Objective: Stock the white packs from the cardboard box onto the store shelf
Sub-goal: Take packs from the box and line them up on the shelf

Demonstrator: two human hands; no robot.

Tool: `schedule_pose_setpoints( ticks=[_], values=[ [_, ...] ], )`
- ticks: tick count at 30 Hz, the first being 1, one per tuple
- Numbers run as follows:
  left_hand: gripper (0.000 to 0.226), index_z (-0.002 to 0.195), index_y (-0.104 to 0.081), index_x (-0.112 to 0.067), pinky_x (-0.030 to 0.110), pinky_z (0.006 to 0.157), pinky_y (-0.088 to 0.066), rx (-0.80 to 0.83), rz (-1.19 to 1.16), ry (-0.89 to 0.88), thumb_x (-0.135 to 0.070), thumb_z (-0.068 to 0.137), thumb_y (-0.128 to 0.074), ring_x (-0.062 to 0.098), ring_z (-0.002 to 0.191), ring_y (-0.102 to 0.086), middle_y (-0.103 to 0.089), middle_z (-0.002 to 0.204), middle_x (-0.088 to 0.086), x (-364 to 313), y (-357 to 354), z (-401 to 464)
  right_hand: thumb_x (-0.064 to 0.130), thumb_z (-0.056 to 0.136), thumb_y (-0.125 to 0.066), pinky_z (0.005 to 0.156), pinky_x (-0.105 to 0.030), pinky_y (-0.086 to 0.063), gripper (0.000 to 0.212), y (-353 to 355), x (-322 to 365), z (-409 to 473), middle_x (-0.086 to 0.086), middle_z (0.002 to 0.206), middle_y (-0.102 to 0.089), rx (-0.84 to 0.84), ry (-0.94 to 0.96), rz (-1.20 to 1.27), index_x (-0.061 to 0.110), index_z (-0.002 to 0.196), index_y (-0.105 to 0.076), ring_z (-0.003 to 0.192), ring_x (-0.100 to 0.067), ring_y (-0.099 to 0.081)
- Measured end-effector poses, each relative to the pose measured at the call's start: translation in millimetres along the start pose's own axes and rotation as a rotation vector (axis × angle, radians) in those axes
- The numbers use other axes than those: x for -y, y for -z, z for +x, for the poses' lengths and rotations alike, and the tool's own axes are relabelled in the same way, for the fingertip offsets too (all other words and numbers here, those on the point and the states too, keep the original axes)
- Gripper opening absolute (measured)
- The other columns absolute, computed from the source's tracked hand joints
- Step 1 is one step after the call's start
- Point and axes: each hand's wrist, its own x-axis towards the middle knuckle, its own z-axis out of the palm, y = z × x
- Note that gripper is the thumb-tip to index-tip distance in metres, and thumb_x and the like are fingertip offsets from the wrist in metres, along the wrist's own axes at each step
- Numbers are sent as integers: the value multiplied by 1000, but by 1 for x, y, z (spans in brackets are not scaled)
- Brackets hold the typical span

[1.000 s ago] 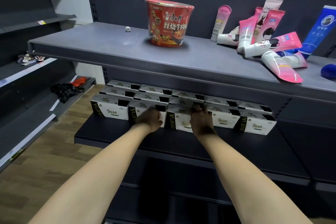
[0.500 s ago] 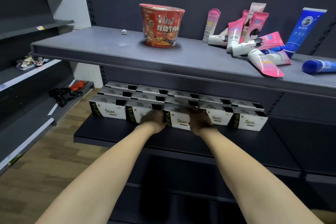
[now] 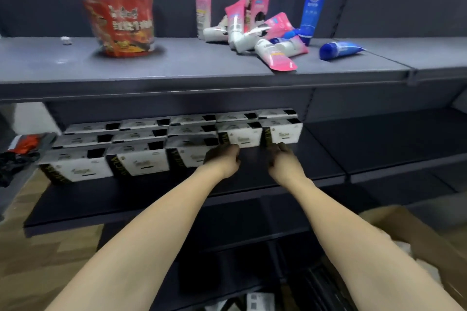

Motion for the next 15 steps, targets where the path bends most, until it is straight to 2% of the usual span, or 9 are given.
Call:
schedule_pose_setpoints(
  ticks=[3,5,8,11,15],
  values=[
    [10,109,-51,-19,30,68,-39,65,-46,-168,-23,101,-49,19,85,-50,-52,104,2,-46,-15,10,16,93,-56,92,-42,-46,51,9,-45,-26,-19,137,-47,-43,-106,-33,3,140,-46,125,-38,-44],
    [4,103,-50,-18,31,67,-41,89,-66,-251,-21,100,-49,19,84,-50,-49,97,0,-76,-27,17,18,93,-57,91,-41,-46,47,13,-77,-46,-17,129,-51,-84,-158,-30,4,137,-48,118,-36,-48],
    [12,100,-56,-12,35,67,-49,92,-34,-325,-24,98,-52,22,82,-55,-54,95,3,-120,-46,27,19,93,-56,89,-40,-48,40,16,-122,-78,-12,122,-52,-113,-259,2,8,131,-52,114,-31,-49],
    [13,100,-57,-15,36,66,-52,117,27,-418,-26,97,-53,23,80,-57,-59,94,3,-161,-68,35,23,95,-56,88,-39,-49,38,17,-162,-107,-9,122,-50,-115,-377,13,10,130,-50,113,-28,-49],
    [10,103,-55,-17,37,67,-52,192,48,-525,-25,97,-53,22,81,-59,-62,96,0,-213,-104,43,19,93,-57,92,-37,-46,37,14,-210,-142,-8,123,-51,-120,-511,43,11,129,-51,117,-27,-48]
  ],
)
